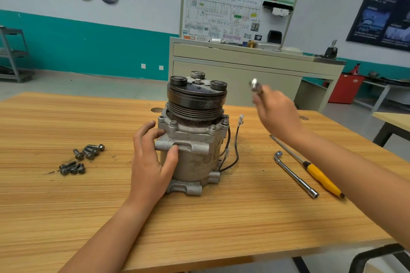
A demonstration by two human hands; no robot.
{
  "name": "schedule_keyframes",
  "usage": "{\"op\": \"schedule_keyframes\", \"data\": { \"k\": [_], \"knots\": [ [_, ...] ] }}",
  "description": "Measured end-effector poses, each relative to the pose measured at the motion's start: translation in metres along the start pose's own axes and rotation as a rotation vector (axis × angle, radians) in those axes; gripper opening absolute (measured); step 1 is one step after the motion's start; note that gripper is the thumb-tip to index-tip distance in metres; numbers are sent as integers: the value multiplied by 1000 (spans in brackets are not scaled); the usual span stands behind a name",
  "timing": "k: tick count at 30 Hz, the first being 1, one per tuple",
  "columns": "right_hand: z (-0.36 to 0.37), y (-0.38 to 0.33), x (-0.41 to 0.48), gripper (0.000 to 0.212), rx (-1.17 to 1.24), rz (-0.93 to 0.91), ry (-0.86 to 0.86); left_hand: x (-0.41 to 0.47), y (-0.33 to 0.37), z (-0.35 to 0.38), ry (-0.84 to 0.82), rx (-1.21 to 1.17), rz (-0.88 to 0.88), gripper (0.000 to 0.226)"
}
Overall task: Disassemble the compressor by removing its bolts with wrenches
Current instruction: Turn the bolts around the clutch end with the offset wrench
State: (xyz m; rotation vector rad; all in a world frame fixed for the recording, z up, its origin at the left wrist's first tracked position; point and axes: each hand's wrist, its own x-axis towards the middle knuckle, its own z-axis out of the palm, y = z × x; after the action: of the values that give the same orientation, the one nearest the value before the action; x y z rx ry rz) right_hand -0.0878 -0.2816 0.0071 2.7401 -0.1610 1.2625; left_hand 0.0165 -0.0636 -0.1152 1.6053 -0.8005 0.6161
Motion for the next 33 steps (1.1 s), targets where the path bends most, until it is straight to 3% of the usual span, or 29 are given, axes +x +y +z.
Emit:
{"op": "schedule_keyframes", "data": {
  "k": [3,7,12,23,27,33],
  "knots": [
    [-29,0,-14,28,91,124,-124,-1,-1,-1,-2,-4,0,50],
    [-53,-15,-32,33,-162,25,-367,-2,-1,-1,-1,5,-5,51],
    [-61,-32,-34,30,-227,-45,-498,-2,-1,-1,-5,6,-8,53],
    [-58,-61,-24,48,-677,-187,-618,-3,2,-1,6,-9,-15,55],
    [-62,-58,-15,23,-688,-182,-636,-4,2,-2,0,-12,-15,55],
    [-60,-53,-16,26,-586,-167,-635,-4,0,-3,-1,-6,-15,54]
  ]
}}
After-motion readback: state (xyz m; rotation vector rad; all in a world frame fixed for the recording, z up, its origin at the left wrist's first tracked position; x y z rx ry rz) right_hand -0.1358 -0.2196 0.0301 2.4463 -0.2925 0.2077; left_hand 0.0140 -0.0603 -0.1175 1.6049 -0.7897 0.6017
